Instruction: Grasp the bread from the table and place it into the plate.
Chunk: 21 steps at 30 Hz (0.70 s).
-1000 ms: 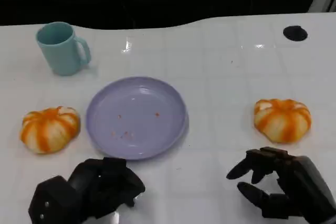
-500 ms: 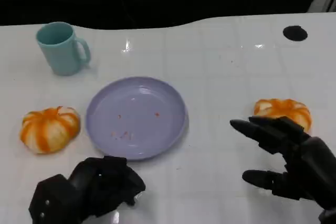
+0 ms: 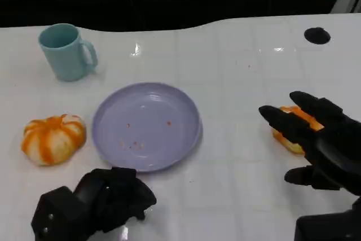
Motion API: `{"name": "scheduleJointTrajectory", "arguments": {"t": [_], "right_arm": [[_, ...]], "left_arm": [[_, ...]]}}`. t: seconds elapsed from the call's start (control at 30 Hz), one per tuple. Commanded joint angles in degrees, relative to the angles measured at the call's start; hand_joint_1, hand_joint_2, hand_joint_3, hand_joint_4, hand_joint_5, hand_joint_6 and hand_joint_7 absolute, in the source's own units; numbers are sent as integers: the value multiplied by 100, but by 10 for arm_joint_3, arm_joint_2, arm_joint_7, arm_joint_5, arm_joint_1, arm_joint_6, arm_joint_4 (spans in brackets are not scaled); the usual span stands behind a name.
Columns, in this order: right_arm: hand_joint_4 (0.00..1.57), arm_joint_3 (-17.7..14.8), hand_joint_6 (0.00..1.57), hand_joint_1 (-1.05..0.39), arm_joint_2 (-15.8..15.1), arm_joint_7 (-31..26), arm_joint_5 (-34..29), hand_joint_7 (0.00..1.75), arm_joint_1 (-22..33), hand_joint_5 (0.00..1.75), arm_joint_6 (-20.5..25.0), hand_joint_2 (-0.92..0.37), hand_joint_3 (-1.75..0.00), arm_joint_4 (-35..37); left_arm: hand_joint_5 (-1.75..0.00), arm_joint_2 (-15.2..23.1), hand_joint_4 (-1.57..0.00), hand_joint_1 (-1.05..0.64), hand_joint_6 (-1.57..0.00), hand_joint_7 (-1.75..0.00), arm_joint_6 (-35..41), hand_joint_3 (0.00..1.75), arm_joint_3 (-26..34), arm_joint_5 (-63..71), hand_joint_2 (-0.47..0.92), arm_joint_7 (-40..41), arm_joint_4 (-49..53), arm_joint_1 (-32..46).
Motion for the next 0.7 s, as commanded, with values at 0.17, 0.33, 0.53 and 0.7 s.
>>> {"name": "scheduleJointTrajectory", "arguments": {"t": [0.17,0.33,0.53,0.7], "right_arm": [[0,26,24,-51,-6,40,-39,3,-60,18,75,-79,0,13],[0,46,29,-47,-1,49,-47,3,-94,31,103,-74,0,41],[0,62,30,-40,1,62,-42,2,-117,36,133,-73,0,60],[0,69,31,-33,5,77,-35,1,-132,37,154,-72,0,82]], "left_arm": [[-155,8,-85,-102,-125,-78,4,0,4,-1,89,1,-5,7],[-156,8,-86,-102,-125,-79,10,0,4,0,88,3,-12,9],[-155,8,-87,-101,-126,-77,8,0,4,-2,87,1,-13,10],[-156,9,-86,-102,-125,-78,4,0,4,-2,88,0,-14,12]]}}
